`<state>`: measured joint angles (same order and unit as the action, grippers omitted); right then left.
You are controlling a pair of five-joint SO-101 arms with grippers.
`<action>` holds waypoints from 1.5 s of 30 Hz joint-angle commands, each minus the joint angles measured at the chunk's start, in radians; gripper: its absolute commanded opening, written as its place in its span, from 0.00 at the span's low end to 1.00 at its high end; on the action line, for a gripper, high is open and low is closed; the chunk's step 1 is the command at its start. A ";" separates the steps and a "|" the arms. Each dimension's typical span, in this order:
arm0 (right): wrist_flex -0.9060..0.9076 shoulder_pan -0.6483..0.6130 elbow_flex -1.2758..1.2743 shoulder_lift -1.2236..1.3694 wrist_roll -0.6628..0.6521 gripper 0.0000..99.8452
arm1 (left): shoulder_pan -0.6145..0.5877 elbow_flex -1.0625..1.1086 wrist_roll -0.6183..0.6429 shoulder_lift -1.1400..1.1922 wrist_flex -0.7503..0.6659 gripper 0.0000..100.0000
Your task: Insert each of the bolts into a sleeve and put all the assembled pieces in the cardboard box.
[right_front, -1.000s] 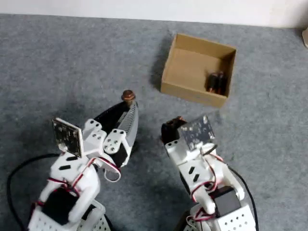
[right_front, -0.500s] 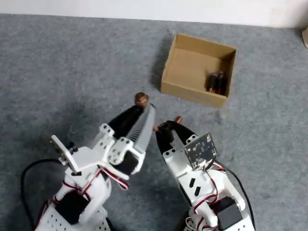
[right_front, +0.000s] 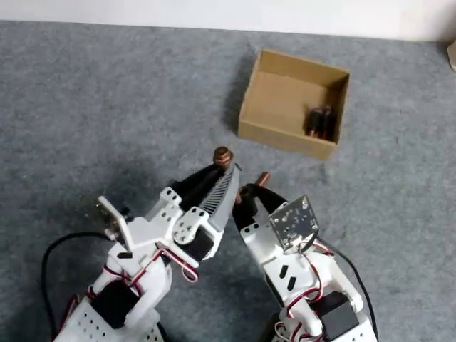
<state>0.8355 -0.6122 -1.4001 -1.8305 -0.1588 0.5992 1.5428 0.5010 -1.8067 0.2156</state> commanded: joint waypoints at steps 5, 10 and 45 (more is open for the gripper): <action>0.105 -0.160 0.099 -0.010 -0.012 0.00 | -0.045 0.015 0.003 -0.012 -0.095 0.01; 0.110 -0.159 0.113 -0.010 -0.060 0.00 | -0.033 0.073 0.008 -0.012 -0.130 0.01; 0.079 -0.033 0.113 -0.010 -0.021 0.00 | 0.067 0.094 0.118 -0.016 -0.057 0.01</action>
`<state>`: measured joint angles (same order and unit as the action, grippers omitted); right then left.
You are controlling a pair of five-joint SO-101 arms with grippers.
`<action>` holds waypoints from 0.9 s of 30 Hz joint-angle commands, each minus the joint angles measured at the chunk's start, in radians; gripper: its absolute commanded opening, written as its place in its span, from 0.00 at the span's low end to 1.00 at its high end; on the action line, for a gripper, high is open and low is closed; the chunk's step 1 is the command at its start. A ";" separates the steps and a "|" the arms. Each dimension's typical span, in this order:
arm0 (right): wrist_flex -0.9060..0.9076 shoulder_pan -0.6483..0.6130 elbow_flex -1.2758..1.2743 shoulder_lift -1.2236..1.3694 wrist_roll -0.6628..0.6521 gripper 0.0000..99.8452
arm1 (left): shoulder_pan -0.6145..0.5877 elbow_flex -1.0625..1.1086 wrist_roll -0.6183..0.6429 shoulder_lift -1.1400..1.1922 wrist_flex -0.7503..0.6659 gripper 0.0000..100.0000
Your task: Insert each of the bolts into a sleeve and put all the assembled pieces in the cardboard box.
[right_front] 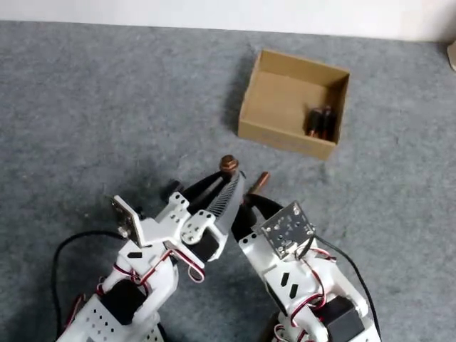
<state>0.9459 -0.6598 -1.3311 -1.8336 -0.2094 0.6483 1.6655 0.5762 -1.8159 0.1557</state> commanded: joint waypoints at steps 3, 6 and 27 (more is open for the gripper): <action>-0.031 0.015 0.044 -0.007 0.034 0.00 | 0.022 -0.021 0.052 -0.007 0.023 0.01; -0.031 0.015 0.044 -0.007 0.034 0.00 | 0.048 -0.002 0.107 -0.005 0.026 0.01; -0.035 0.016 0.044 -0.007 0.034 0.00 | 0.154 0.025 -0.015 -0.004 0.078 0.05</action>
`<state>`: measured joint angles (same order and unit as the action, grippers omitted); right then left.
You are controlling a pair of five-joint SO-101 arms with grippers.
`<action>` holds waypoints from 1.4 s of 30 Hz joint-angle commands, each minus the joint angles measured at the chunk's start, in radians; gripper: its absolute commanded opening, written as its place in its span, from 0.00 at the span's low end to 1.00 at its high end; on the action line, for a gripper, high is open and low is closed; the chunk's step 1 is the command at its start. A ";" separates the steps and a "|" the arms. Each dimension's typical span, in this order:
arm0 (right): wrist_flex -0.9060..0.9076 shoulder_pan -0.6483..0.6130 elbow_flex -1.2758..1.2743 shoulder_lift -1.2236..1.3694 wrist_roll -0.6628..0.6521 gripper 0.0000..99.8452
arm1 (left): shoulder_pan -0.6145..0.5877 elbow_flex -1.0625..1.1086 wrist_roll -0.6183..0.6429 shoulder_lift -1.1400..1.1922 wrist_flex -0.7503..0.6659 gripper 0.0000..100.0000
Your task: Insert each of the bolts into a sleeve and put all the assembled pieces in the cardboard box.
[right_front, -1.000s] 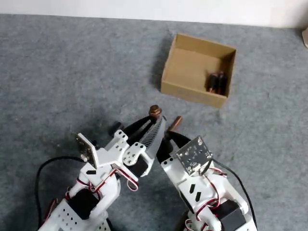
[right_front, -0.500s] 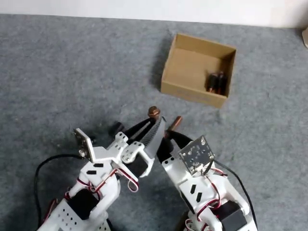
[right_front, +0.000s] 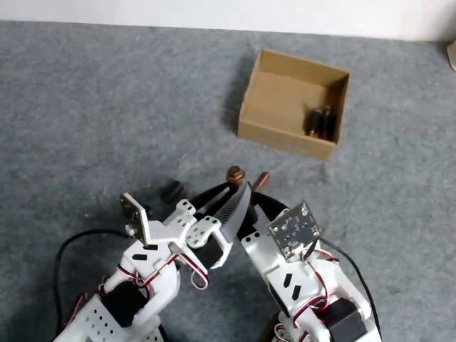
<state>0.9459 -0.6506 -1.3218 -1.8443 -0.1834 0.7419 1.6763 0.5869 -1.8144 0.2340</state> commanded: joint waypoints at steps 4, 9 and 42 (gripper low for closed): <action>-0.035 0.007 0.035 0.004 0.008 0.00 | 0.070 0.008 -0.028 -0.004 0.023 0.21; -0.031 0.007 0.035 0.004 0.008 0.00 | 0.107 -0.033 -0.029 -0.004 0.107 0.28; -0.033 0.120 0.012 0.004 0.014 0.00 | -0.156 -0.101 -0.035 -0.005 0.106 0.14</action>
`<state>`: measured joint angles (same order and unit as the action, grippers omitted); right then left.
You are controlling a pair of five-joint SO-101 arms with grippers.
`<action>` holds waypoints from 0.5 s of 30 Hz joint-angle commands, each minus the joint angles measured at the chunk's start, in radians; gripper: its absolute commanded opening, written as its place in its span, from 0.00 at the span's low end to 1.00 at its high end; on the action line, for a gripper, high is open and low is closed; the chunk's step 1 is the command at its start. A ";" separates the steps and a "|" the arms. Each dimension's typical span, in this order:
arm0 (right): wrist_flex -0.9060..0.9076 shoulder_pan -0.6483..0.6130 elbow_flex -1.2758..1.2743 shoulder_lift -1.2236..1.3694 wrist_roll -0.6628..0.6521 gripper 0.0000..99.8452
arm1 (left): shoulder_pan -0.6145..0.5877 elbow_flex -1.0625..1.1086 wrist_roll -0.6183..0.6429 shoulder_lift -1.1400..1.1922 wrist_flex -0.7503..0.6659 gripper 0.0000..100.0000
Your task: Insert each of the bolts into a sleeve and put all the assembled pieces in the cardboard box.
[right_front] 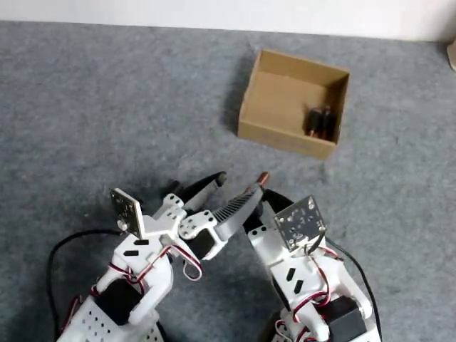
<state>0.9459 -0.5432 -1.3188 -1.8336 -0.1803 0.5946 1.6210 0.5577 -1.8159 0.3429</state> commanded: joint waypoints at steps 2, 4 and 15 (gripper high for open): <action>-0.036 0.013 -0.013 -0.007 0.011 0.00 | -0.007 -0.038 -0.009 -0.002 -0.003 0.04; -0.038 0.010 -0.016 -0.007 0.011 0.00 | -0.004 -0.022 -0.057 -0.002 -0.012 0.01; -0.038 0.015 -0.024 -0.007 0.012 0.00 | -0.091 0.045 -0.095 -0.002 -0.124 0.01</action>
<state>0.9459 -0.5416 -1.3510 -1.8336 -0.1772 0.5485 1.6655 0.4718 -1.8159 0.2463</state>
